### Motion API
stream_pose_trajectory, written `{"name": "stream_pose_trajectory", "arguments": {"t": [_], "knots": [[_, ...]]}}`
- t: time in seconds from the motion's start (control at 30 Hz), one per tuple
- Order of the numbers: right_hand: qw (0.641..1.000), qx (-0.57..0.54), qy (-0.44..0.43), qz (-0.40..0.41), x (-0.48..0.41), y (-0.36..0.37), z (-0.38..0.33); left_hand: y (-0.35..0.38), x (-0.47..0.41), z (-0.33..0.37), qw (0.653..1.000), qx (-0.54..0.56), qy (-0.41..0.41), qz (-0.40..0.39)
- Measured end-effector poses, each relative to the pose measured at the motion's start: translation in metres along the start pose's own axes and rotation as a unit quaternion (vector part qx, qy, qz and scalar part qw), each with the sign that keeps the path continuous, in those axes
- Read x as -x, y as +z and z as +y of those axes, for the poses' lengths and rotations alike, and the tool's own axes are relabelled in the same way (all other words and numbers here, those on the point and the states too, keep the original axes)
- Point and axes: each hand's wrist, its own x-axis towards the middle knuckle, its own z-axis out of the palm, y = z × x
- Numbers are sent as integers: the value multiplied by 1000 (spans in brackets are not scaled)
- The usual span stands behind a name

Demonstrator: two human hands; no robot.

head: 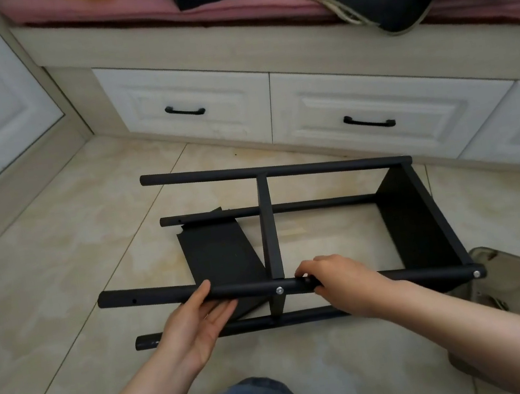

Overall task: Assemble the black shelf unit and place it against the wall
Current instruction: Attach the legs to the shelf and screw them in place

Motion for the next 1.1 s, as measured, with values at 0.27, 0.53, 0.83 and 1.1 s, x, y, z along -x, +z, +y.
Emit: {"name": "stream_pose_trajectory", "arguments": {"t": [0.27,0.53,0.83,1.1], "knots": [[1000,-6,14,25,12,-17,-4,10,14,15,999,-22,20,-41],[995,-20,18,92,37,-63,-11,48,48,55,977,-116,109,-145],[987,-120,47,94,75,-120,-4,129,117,90,917,-272,203,-207],[972,-191,57,123,116,-140,-2,191,179,75,879,-325,291,-191]]}}
